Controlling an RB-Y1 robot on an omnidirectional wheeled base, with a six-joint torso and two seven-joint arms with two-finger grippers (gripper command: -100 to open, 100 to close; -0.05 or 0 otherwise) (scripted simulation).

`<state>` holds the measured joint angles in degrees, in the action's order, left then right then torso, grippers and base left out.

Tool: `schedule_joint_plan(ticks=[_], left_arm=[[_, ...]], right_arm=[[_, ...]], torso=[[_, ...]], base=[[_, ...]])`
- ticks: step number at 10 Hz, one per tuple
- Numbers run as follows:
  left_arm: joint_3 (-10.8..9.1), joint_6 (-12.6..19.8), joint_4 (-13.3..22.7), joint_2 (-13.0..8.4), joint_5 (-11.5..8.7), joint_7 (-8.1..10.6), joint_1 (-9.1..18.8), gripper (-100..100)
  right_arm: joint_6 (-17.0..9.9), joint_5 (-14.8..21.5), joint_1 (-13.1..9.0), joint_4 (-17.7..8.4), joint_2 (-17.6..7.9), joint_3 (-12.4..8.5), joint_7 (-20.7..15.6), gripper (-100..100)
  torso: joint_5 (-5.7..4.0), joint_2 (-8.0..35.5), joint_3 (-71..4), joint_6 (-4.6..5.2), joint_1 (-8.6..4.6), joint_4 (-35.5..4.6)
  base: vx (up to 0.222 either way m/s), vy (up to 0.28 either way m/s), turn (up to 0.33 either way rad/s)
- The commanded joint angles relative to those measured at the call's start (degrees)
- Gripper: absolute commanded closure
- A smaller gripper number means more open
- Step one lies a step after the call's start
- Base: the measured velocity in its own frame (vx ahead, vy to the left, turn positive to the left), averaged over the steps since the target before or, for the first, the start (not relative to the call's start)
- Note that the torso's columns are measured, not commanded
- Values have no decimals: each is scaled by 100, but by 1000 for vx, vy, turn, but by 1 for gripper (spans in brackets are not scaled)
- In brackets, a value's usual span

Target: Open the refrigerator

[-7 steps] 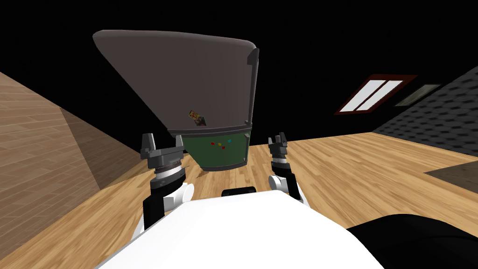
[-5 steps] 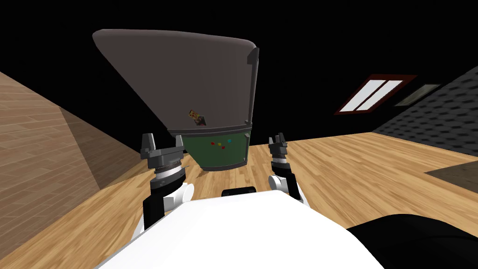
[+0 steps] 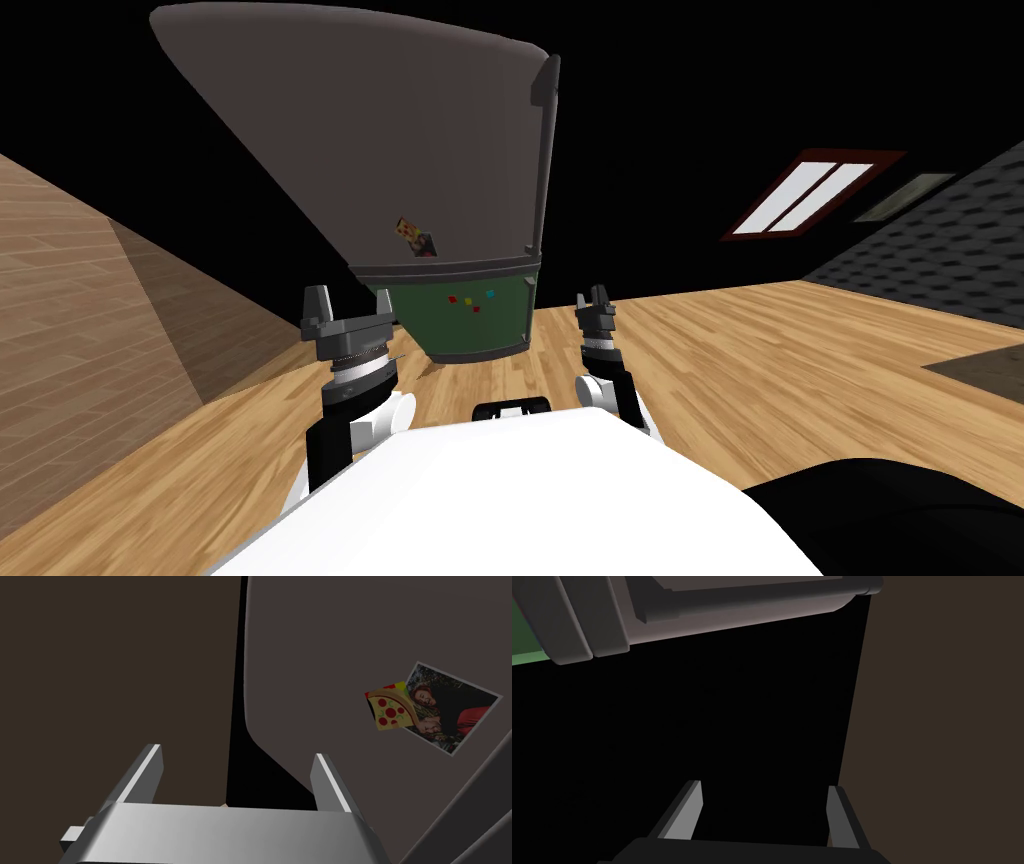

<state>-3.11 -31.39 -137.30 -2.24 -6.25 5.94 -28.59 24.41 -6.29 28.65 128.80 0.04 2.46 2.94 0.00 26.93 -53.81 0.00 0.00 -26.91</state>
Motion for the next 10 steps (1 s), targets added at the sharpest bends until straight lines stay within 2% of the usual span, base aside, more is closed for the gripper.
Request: schedule_joint_plan(ticks=[1,2,3,5,8,9,10], left_arm=[[0,0,0,0,0,0,0,0],[0,0,0,0,0,0,0,0],[-96,169,84,-214,32,34,168,-100],[-235,414,204,-394,79,80,411,-100],[-530,904,453,-646,179,168,901,-100],[-530,935,453,-646,179,168,932,-100],[-646,1140,550,-723,218,200,1137,-100]], right_arm=[[0,0,0,0,0,0,0,0],[0,0,0,0,0,0,0,0],[0,0,0,0,0,0,0,0],[-1,0,0,-3,1,1,0,0],[-1,0,0,-3,2,2,0,0],[-1,0,0,-3,2,2,0,0],[-1,0,0,-3,1,1,0,0]], torso=[[0,423,-846,0,0,-423],[0,846,-1691,0,0,-846],[0,1269,-2538,0,0,-1269],[-6,1523,-3039,0,-20,-1516],[-2,1536,-3075,0,-7,-1536],[-2,1538,-3074,0,-6,-1538],[2,1534,-3076,-2,11,-1537]], base=[[0,0,0],[0,0,0],[-19,-37,-68],[-40,-86,-71],[-46,-116,-87],[-36,-89,-36],[-34,-79,-79]])
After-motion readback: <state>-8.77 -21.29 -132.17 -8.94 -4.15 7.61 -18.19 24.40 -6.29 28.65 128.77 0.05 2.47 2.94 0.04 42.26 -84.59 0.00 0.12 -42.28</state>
